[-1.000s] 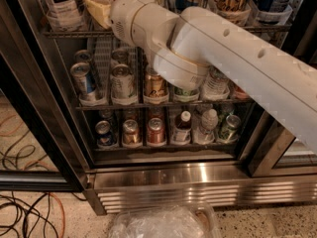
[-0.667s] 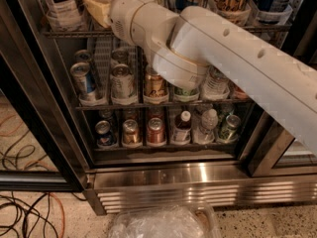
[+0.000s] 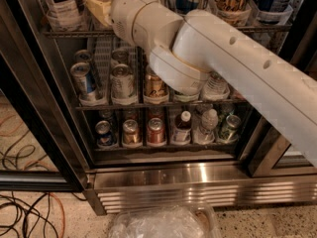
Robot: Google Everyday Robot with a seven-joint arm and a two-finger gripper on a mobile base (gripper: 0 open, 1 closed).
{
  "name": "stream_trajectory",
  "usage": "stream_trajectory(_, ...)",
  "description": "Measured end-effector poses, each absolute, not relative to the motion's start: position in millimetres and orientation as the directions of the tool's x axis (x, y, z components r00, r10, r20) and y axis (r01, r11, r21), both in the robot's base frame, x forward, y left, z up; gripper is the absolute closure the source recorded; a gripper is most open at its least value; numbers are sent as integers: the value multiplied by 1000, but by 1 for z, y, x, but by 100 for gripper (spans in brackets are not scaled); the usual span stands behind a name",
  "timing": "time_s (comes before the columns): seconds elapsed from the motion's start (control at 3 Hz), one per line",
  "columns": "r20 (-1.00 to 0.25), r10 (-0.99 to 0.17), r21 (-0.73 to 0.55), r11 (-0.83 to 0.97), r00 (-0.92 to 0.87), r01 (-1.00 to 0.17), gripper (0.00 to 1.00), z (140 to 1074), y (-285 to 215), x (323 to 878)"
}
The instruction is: Pick coke can from top shelf of fridge
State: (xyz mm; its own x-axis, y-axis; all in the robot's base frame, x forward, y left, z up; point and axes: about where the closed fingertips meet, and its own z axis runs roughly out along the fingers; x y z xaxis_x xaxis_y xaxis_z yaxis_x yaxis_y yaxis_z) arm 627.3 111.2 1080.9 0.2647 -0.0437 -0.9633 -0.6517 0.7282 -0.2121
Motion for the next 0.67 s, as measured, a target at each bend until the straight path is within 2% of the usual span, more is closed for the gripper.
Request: stream_trajectory(0.67,-953,-53,-247,708,299,-662,100,1081,116,610)
